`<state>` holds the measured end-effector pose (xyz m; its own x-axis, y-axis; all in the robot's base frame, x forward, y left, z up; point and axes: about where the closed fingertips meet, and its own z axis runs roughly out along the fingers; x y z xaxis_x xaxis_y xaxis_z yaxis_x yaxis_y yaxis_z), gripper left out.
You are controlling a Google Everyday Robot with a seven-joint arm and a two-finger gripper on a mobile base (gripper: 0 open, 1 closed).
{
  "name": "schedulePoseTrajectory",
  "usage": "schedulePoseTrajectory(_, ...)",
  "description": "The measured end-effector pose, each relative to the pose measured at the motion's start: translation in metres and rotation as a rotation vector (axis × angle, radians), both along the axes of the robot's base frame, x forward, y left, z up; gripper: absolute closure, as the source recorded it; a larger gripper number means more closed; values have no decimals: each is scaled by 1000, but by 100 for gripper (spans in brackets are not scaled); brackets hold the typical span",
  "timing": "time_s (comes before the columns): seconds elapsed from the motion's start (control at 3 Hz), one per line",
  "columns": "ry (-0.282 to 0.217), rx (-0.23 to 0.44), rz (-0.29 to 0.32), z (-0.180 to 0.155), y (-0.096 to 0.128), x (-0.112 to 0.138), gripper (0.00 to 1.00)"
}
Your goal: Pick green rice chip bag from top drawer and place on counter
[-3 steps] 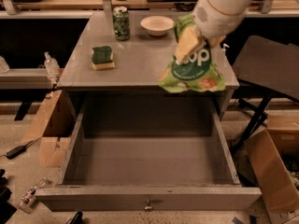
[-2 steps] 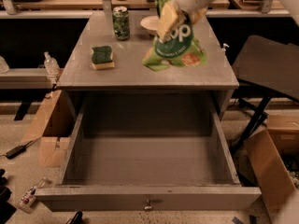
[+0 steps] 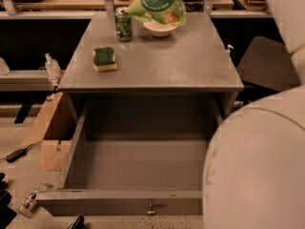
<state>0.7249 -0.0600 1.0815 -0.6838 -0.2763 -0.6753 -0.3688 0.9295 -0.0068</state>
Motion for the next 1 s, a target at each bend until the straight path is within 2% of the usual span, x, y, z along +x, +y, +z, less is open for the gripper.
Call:
schedulePoseTrajectory(0.33, -49, 113, -81, -8, -37, 34, 100)
schedulePoseTrajectory(0.67, -15, 221, -153, -63, -80, 67, 100)
schedulePoseTrajectory(1.0, -1, 219, -163, -76, -87, 70, 82)
